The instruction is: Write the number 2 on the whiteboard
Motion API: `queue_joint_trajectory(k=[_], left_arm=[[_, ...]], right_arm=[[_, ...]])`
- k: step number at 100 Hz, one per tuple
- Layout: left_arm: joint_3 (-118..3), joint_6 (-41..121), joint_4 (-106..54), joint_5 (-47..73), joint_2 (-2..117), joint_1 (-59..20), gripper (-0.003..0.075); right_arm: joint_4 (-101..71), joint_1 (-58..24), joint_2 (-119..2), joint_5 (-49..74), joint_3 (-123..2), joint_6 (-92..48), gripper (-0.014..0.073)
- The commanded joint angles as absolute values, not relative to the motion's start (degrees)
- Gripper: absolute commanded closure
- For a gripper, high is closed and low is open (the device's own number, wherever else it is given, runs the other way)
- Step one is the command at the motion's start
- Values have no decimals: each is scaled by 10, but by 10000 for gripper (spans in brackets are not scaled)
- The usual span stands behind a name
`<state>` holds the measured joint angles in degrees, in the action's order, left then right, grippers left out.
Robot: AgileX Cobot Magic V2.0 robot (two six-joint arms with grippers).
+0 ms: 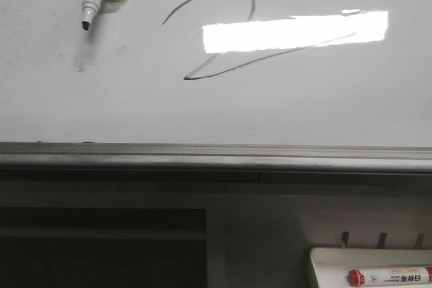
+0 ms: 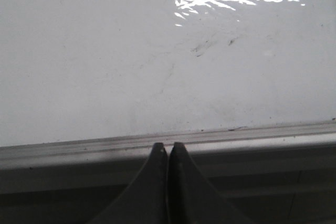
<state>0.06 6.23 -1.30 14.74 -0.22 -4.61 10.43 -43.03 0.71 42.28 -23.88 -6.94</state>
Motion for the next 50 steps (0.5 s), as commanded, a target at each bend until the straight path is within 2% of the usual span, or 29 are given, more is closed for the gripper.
queue_joint_trajectory(k=[1,16,50], left_arm=[[7,54,-19,133,-17,-45,741],[7,54,-73,150,-17,-45,741],[7,54,-76,150,-17,-45,741]], right_arm=[[115,-427,-3,378,-252,-68,665],[115,-427,-3,378,-252,-68,665],[115,-427,-3,378,-252,-68,665]])
